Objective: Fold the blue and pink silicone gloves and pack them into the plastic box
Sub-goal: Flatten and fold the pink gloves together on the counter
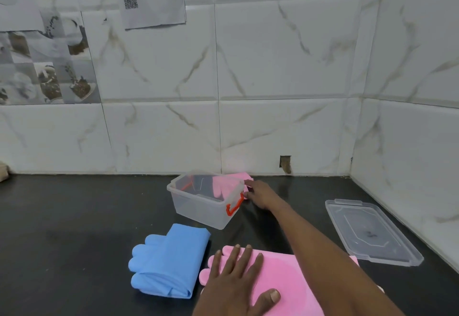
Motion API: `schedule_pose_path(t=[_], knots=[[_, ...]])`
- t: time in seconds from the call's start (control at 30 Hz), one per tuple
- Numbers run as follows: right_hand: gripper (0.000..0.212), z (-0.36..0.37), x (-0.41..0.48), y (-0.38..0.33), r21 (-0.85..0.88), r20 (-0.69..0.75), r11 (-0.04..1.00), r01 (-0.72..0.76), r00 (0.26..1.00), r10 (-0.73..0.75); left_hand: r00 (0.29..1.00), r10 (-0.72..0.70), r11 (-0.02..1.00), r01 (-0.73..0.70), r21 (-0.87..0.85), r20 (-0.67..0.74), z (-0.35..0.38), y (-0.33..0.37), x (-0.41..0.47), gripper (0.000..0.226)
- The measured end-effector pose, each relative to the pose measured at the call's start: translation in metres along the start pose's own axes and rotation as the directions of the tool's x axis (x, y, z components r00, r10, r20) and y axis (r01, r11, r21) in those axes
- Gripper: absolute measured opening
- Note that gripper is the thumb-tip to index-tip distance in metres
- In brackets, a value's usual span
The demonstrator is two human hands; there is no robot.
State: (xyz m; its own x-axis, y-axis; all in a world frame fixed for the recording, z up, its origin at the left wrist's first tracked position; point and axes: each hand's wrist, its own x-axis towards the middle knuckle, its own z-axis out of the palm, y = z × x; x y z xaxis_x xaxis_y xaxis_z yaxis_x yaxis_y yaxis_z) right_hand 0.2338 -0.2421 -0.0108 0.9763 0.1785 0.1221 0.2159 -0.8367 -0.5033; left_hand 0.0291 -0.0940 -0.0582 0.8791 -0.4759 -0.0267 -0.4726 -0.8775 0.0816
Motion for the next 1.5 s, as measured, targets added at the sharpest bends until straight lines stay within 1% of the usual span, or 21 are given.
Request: schedule_pose_path(t=[0.07, 0.13, 0.17, 0.23, 0.3, 0.33, 0.4, 0.43, 0.5, 0.57, 0.9, 1.0, 1.1, 1.17, 1.2, 1.27, 1.3, 1.33, 1.4, 1.43, 1.5], knots=[[0.039, 0.008, 0.014, 0.001, -0.103, 0.022, 0.994, 0.03, 0.999, -0.028, 0.995, 0.034, 0.995, -0.025, 0.097, -0.093, 0.001, -0.003, 0.0, 0.08], [0.027, 0.014, 0.024, 0.002, -0.205, 0.012, 0.978, 0.039, 0.999, -0.037, 0.995, -0.003, 0.991, 0.016, 0.131, -0.097, 0.002, -0.002, -0.001, 0.07], [0.024, 0.016, 0.027, 0.002, -0.213, -0.012, 0.977, 0.035, 0.999, -0.039, 0.988, 0.001, 0.986, 0.025, 0.166, -0.154, 0.001, -0.001, 0.001, 0.068], [0.021, 0.019, 0.031, 0.002, -0.18, -0.086, 0.984, 0.007, 0.996, -0.023, 0.99, 0.006, 0.988, 0.016, 0.152, -0.142, 0.002, -0.006, 0.005, 0.07], [0.02, 0.019, 0.031, 0.002, -0.122, -0.196, 0.991, -0.051, 0.98, 0.026, 0.99, 0.032, 0.99, -0.013, 0.14, -0.137, 0.004, -0.009, 0.012, 0.081], [0.021, 0.017, 0.031, 0.003, -0.083, -0.246, 0.993, -0.079, 0.968, 0.056, 0.995, 0.037, 0.993, -0.026, 0.114, -0.094, 0.005, -0.01, 0.014, 0.088], [0.022, 0.008, 0.029, 0.003, 0.015, -0.329, 0.992, -0.128, 0.936, 0.126, 0.996, -0.004, 1.0, 0.003, 0.005, 0.09, 0.006, -0.009, 0.013, 0.096], [0.021, 0.0, 0.028, 0.003, 0.092, -0.365, 0.986, -0.142, 0.916, 0.166, 0.995, -0.004, 1.0, 0.005, -0.01, 0.1, 0.008, -0.009, 0.011, 0.097], [0.018, -0.02, 0.024, 0.003, 0.262, -0.414, 0.957, -0.127, 0.881, 0.23, 0.999, -0.011, 0.999, 0.013, -0.036, 0.043, 0.008, -0.006, 0.006, 0.097], [0.021, -0.043, 0.016, 0.0, 0.348, -0.442, 0.933, -0.095, 0.861, 0.253, 1.0, -0.02, 0.998, 0.02, -0.06, 0.0, 0.008, -0.005, 0.001, 0.098], [0.02, -0.157, -0.047, -0.056, 0.386, -0.446, 0.911, 0.144, 0.894, 0.047, 0.993, -0.04, 0.982, 0.019, -0.186, -0.112, 0.013, -0.002, -0.01, 0.088], [0.016, -0.171, -0.082, -0.078, 0.518, -0.43, 0.827, 0.22, 0.903, 0.029, 0.981, -0.052, 0.96, -0.002, -0.281, -0.185, 0.006, -0.001, -0.017, 0.085], [0.015, -0.172, -0.119, -0.095, 0.598, -0.419, 0.755, 0.269, 0.908, 0.008, 0.917, -0.158, 0.85, -0.063, -0.524, -0.367, -0.012, 0.008, -0.03, 0.073], [0.013, -0.169, -0.14, -0.102, 0.64, -0.407, 0.717, 0.278, 0.913, 0.01, 0.879, -0.279, 0.666, -0.114, -0.738, -0.387, -0.029, 0.023, -0.033, 0.051], [0.013, -0.168, -0.149, -0.104, 0.662, -0.396, 0.697, 0.276, 0.918, 0.013, 0.834, -0.353, 0.594, -0.151, -0.79, -0.425, -0.037, 0.032, -0.03, 0.05], [0.013, -0.172, -0.166, -0.109, 0.707, -0.352, 0.658, 0.259, 0.936, 0.01, 0.703, -0.495, 0.556, -0.196, -0.808, -0.511, -0.057, 0.041, -0.023, 0.084], [0.012, -0.177, -0.173, -0.112, 0.73, -0.322, 0.637, 0.248, 0.947, 0.001, 0.663, -0.529, 0.549, -0.208, -0.81, -0.529, -0.071, 0.04, -0.019, 0.102], [0.011, -0.183, -0.179, -0.114, 0.753, -0.29, 0.614, 0.237, 0.957, -0.014, 0.659, -0.548, 0.514, -0.22, -0.829, -0.515, -0.084, 0.036, -0.013, 0.114], [0.011, -0.195, -0.188, -0.117, 0.801, -0.235, 0.558, 0.218, 0.971, -0.043, 0.715, -0.532, 0.372, -0.284, -0.883, -0.454, -0.114, 0.02, -0.001, 0.126], [0.011, -0.2, -0.192, -0.119, 0.825, -0.212, 0.527, 0.205, 0.976, -0.049, 0.737, -0.488, 0.321, -0.345, -0.882, -0.467, -0.128, 0.013, 0.002, 0.123], [0.011, -0.206, -0.196, -0.122, 0.853, -0.176, 0.489, 0.179, 0.983, -0.053, 0.748, -0.367, 0.33, -0.451, -0.829, -0.553, -0.151, 0.005, 0.01, 0.101]])
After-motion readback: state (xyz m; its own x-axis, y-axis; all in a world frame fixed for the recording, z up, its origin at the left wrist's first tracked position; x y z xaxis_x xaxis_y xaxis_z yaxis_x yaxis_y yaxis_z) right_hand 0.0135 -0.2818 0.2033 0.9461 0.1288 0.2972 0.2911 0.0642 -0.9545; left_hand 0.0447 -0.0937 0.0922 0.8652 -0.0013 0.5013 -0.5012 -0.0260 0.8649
